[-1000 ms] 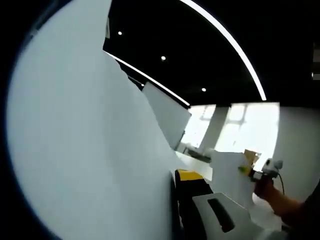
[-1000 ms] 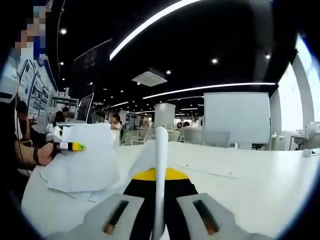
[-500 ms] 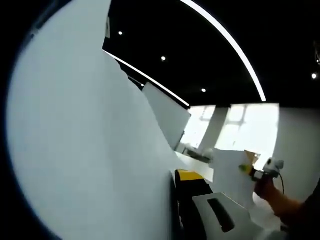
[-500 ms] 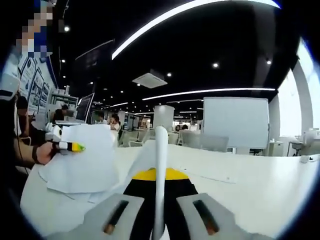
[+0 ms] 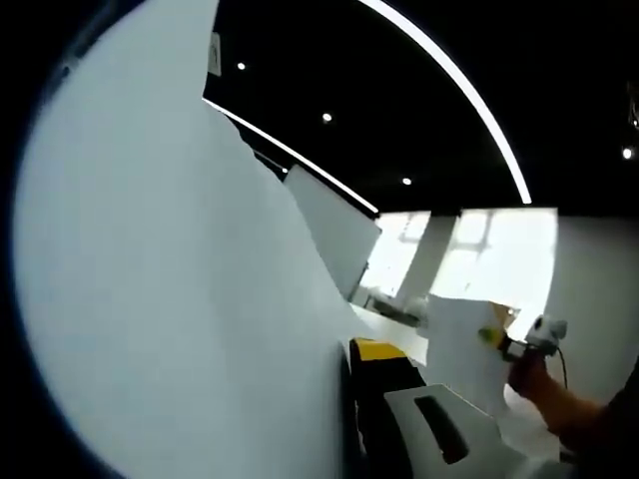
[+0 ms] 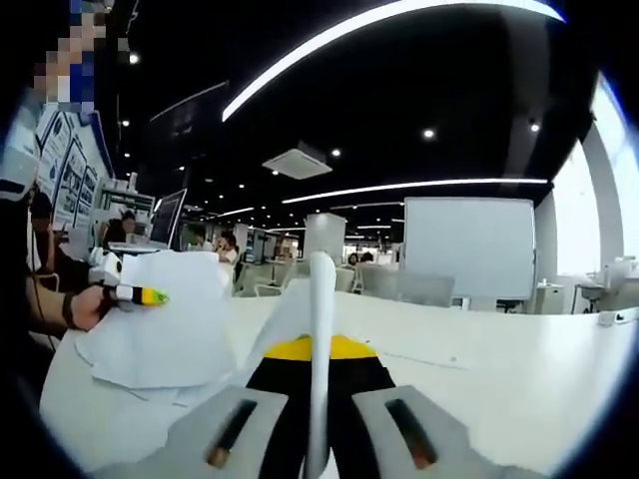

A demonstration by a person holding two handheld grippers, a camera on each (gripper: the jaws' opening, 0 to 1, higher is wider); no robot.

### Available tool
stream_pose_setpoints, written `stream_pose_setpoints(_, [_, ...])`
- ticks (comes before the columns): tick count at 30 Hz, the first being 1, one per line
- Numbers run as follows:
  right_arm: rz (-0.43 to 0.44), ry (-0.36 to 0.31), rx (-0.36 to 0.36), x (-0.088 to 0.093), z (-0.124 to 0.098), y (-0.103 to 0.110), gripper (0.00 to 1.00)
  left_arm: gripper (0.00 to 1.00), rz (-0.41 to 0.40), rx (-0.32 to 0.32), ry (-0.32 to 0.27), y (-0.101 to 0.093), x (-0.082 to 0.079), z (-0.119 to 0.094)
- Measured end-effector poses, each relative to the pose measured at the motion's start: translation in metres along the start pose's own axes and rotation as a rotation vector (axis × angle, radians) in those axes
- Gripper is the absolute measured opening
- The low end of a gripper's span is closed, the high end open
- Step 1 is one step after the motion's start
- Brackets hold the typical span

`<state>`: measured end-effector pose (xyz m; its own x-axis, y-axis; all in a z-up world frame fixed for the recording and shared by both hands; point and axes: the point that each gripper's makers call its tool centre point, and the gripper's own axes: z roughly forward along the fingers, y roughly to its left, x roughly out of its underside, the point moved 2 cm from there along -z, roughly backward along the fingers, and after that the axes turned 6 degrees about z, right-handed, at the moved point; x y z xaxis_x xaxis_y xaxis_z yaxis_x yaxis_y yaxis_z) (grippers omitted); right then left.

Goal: Organize the stack of printing papers by aligning and flattening the scattered papers on the table

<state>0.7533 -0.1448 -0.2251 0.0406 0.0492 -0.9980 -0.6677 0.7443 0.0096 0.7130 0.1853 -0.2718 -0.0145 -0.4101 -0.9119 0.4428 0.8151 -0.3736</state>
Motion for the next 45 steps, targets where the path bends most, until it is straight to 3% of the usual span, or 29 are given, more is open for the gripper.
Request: stream_pose_setpoints(45, [-0.039,-0.054,0.01,-0.029,-0.003,0.01,0.0,0.1,-0.008,-0.001,-0.006,-0.001,0.0,0.0])
